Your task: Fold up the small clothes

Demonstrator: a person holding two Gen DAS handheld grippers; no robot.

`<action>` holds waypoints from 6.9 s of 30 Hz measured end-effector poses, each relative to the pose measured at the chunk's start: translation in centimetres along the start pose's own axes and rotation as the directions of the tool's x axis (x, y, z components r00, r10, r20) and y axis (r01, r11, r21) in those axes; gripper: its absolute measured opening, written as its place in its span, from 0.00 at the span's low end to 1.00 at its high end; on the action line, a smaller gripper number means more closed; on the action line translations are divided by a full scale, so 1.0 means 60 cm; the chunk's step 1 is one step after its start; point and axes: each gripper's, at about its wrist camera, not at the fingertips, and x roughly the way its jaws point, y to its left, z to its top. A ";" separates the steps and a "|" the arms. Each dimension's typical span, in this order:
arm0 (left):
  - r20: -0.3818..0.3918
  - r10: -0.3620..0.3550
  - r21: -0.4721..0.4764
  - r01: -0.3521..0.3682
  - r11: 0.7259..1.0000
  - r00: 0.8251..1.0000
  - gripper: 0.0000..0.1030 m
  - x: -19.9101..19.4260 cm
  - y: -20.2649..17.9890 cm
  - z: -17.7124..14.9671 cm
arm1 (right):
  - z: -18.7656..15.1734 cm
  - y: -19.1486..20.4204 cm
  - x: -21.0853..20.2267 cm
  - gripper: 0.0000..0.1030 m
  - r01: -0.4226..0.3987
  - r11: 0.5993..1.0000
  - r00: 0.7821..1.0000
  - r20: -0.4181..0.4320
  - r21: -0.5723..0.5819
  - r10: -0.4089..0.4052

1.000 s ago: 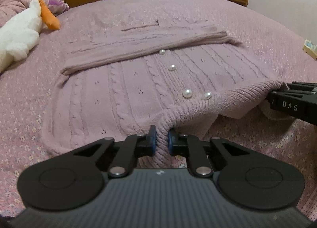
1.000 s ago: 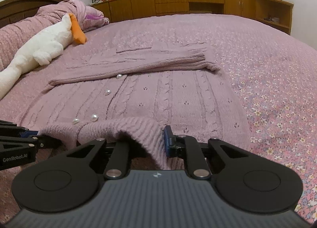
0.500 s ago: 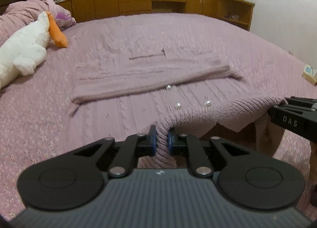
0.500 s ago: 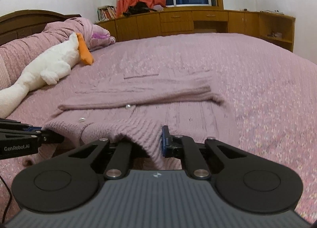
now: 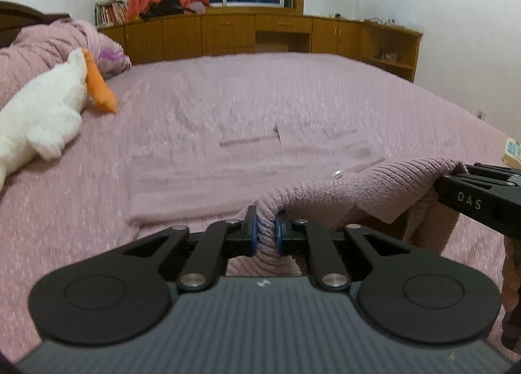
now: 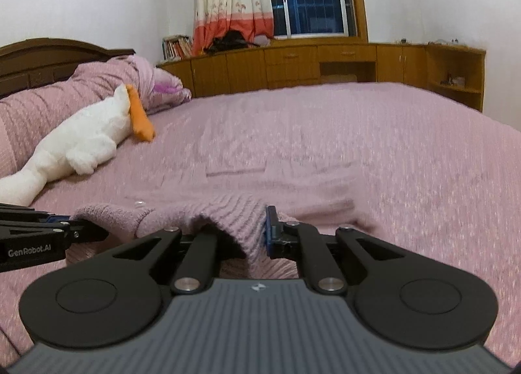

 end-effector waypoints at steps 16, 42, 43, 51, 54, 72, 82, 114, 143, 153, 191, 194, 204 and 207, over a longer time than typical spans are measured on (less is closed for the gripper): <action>0.102 0.054 -0.038 -0.050 0.998 0.993 0.12 0.159 0.066 0.125 | 0.140 0.014 0.185 0.08 0.033 0.994 0.994 0.106 -0.106 -0.022; -0.130 0.177 -0.022 -0.182 0.983 0.976 0.42 0.400 0.087 0.108 | 0.077 -0.043 0.487 0.32 0.027 0.999 0.982 -0.187 0.017 -0.023; -0.126 0.170 -0.030 -0.175 0.984 0.977 0.42 0.387 0.090 0.112 | 0.080 -0.050 0.476 0.37 0.020 0.999 0.984 -0.177 0.033 -0.014; -0.115 0.179 -0.014 -0.182 0.983 0.977 0.58 0.289 0.108 0.118 | 0.091 -0.063 0.379 0.71 0.032 0.999 0.991 -0.131 0.001 -0.031; -0.125 0.191 0.004 -0.192 0.981 0.974 0.61 0.270 0.107 0.103 | 0.077 -0.062 0.342 0.78 -0.001 1.000 0.993 -0.114 0.002 0.001; -0.135 -0.007 0.138 0.026 0.990 0.991 0.62 0.254 0.068 0.019 | 0.013 -0.015 0.367 0.83 -0.140 0.973 0.980 -0.163 -0.183 0.110; -0.118 -0.115 0.233 0.140 0.962 0.986 0.69 0.243 0.023 -0.001 | 0.012 -0.019 0.391 0.61 -0.140 0.973 0.982 -0.154 -0.185 0.112; 0.130 0.239 0.061 -0.248 0.967 0.962 0.13 0.286 0.183 0.076 | 0.080 -0.087 0.397 0.07 0.067 0.997 0.998 0.005 -0.049 -0.067; -0.138 0.392 0.009 -0.395 0.919 0.909 0.41 0.367 0.288 0.057 | 0.116 -0.217 0.530 0.09 0.367 0.901 0.904 -0.141 -0.230 -0.404; -0.167 0.329 -0.031 -0.338 0.941 0.930 0.41 0.361 0.289 0.068 | 0.103 -0.220 0.441 0.54 0.324 0.940 0.924 -0.178 -0.111 -0.339; -0.315 0.208 -0.070 -0.241 0.968 0.926 0.44 0.208 0.107 0.041 | 0.004 -0.287 0.360 0.99 0.054 0.853 0.969 -0.232 0.520 0.080; -0.330 0.202 -0.081 -0.241 0.967 0.922 0.44 0.207 0.101 0.037 | 0.002 -0.288 0.370 1.00 0.016 0.838 0.969 -0.216 0.545 0.122; -0.379 0.236 -0.133 -0.305 0.943 0.895 0.44 0.207 0.115 0.022 | -0.005 -0.302 0.386 0.80 -0.079 0.757 0.960 -0.155 0.649 0.233; -0.375 0.242 -0.141 -0.313 0.939 0.895 0.44 0.197 0.127 0.022 | -0.013 -0.316 0.387 0.73 -0.091 0.710 0.961 -0.123 0.699 0.246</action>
